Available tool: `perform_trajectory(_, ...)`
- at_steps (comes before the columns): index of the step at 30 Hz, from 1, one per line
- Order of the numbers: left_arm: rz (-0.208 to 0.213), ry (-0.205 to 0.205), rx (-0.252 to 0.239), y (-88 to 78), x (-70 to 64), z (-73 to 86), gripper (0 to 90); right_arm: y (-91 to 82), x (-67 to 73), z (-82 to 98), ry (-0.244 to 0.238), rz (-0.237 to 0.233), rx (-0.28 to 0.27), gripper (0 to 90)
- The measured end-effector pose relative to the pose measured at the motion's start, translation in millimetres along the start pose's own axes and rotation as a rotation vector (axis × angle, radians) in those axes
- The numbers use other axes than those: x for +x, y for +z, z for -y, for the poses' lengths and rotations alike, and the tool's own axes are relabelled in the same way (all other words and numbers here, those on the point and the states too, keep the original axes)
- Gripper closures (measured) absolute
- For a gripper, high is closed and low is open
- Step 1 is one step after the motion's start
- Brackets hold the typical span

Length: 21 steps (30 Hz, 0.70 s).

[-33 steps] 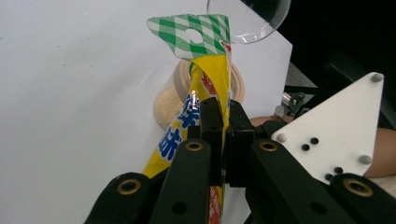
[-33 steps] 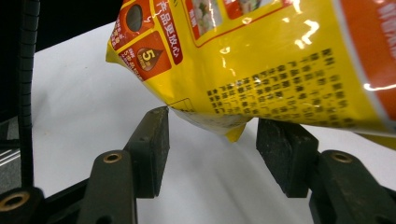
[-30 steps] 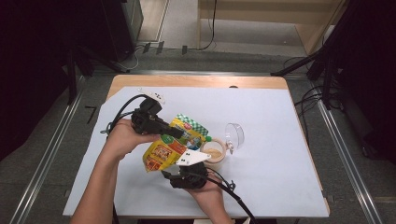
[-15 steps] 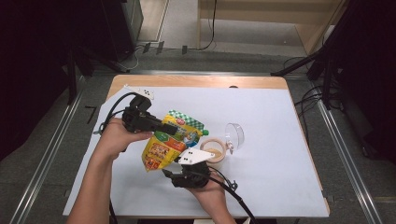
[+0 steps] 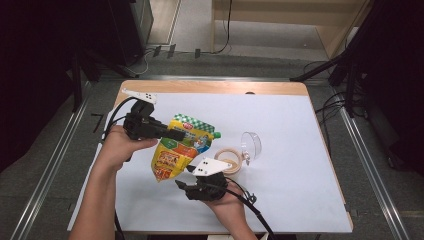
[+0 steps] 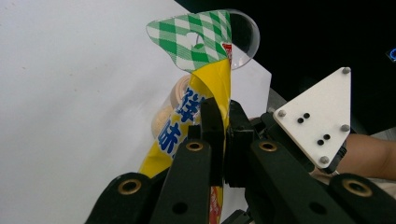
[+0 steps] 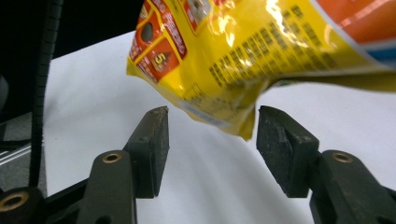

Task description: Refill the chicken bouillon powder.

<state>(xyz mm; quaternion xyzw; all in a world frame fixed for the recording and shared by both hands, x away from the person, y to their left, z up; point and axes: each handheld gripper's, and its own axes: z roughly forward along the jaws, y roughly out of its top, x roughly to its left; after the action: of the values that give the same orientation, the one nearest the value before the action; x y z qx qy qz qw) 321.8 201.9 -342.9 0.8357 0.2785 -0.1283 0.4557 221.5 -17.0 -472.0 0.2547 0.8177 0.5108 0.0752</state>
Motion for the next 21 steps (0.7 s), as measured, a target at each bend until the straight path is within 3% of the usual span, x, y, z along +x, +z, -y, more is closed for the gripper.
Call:
perform_trajectory(9,-0.023,-0.011,-0.046,-13.7,1.7,2.7,89.8,-3.5,-2.3,-1.0,0.008,-0.002,0.003,44.8)
perform_trajectory(17,-0.056,-0.016,-0.080,-21.6,5.1,5.3,89.7,-12.9,-6.0,-3.7,0.023,-0.050,-0.010,45.8)
perform_trajectory(21,-0.070,-0.017,-0.088,-22.8,7.6,6.2,89.7,-15.6,-6.9,-3.8,-0.001,-0.058,0.002,45.8)
